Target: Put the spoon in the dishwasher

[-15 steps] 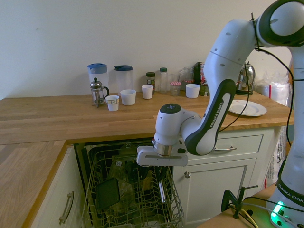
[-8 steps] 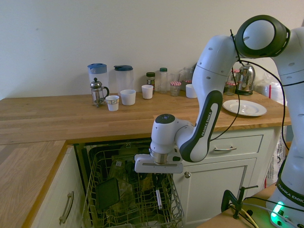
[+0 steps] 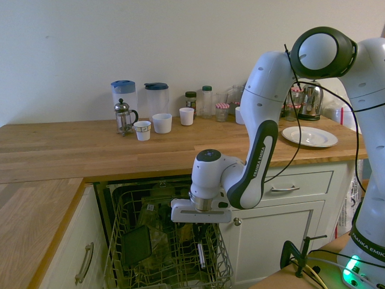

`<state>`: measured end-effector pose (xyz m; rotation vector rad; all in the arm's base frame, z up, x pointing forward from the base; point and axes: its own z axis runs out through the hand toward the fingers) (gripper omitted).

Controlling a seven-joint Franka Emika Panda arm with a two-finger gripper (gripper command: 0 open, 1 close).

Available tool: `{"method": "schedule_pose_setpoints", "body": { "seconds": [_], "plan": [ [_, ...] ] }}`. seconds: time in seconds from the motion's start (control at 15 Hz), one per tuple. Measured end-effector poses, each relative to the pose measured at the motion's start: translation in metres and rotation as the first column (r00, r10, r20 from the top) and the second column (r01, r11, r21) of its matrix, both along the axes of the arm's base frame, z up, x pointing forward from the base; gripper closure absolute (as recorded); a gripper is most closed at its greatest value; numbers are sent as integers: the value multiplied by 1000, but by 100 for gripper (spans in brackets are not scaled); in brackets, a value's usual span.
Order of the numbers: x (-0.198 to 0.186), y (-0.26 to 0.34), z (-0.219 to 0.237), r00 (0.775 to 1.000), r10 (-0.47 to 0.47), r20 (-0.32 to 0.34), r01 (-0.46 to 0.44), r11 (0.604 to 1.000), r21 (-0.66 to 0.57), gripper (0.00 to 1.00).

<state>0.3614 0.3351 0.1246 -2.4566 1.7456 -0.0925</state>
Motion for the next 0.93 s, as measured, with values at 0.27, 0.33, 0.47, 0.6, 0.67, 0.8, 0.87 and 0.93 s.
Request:
{"method": "schedule_pose_setpoints", "body": {
  "seconds": [0.27,0.33,0.47,0.6,0.67,0.8,0.87,0.93],
  "plan": [
    [6,7,2,1000,2,12,-2,1000,3,0],
    [7,7,3,1000,2,13,-2,1000,4,0],
    [7,8,3,1000,2,14,-2,1000,4,0],
    [10,8,8,1000,-2,22,1,1000,8,0],
    [12,6,14,999,-7,32,6,1000,13,0],
    [12,-1,34,998,-15,57,14,1000,14,0],
    [8,-5,47,997,-16,71,15,1000,9,0],
    [4,-8,61,996,-18,85,18,1000,5,0]
  ]
}}
